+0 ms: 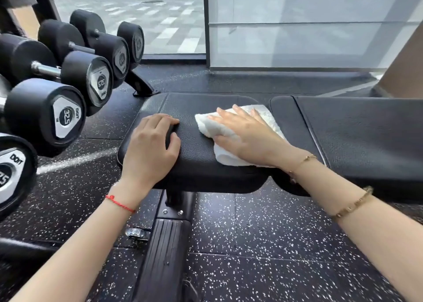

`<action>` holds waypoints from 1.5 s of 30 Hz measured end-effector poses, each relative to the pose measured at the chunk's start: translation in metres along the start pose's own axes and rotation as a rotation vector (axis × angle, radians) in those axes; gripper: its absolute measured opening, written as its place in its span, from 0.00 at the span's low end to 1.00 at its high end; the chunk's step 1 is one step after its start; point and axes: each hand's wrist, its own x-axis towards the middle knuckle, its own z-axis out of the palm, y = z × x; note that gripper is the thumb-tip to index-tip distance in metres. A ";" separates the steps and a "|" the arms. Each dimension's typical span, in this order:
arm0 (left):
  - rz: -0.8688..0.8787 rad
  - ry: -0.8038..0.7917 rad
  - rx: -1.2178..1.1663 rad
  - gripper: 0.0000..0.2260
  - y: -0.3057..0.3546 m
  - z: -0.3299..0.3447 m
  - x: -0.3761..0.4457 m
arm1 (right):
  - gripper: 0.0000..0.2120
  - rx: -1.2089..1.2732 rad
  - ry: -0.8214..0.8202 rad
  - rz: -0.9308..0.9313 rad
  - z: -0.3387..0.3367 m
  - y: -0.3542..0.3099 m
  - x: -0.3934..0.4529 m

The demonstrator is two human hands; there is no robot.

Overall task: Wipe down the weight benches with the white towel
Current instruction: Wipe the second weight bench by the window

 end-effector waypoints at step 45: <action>0.007 0.012 -0.018 0.14 -0.004 0.002 0.000 | 0.27 -0.070 -0.014 0.149 0.006 -0.005 0.085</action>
